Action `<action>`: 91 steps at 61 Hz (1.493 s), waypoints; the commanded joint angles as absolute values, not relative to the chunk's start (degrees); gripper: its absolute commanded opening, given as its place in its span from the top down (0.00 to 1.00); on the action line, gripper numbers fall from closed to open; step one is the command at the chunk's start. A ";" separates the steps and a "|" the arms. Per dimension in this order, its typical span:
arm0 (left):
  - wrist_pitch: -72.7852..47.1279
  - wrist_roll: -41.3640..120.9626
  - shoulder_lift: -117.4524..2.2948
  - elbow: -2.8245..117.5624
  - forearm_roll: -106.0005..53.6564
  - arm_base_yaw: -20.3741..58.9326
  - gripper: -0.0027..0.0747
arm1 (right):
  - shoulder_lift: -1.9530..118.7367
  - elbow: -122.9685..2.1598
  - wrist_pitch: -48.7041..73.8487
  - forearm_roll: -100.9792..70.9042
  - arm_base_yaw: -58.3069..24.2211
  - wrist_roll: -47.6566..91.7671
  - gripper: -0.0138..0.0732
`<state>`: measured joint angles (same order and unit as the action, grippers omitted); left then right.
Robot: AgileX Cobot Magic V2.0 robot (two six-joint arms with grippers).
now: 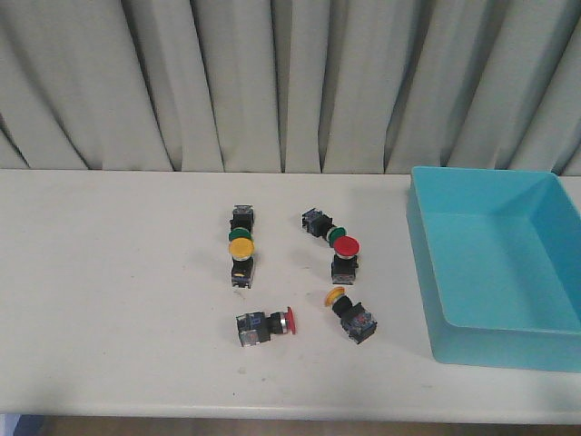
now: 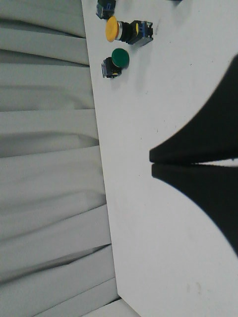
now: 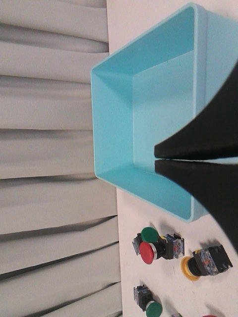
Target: Pick red and yellow buttons and place in box
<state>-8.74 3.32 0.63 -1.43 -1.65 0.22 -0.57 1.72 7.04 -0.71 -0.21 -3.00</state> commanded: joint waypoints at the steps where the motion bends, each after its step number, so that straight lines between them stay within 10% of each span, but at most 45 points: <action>1: -4.45 3.11 1.44 -4.32 -2.31 0.53 0.97 | -1.23 2.06 2.55 -0.52 -0.13 -3.03 0.85; 58: -3.28 3.11 1.44 -4.32 -2.31 0.53 0.97 | -1.23 2.06 2.21 -0.35 -0.13 -2.88 0.85; 73: 0.36 3.11 1.44 -4.32 -2.31 0.53 0.97 | -1.23 1.50 -14.53 -1.22 -0.18 -6.30 0.85; 91: 12.74 -2.76 -7.60 9.67 -3.75 0.53 0.97 | 15.76 -23.05 -19.29 2.33 -0.13 1.93 0.85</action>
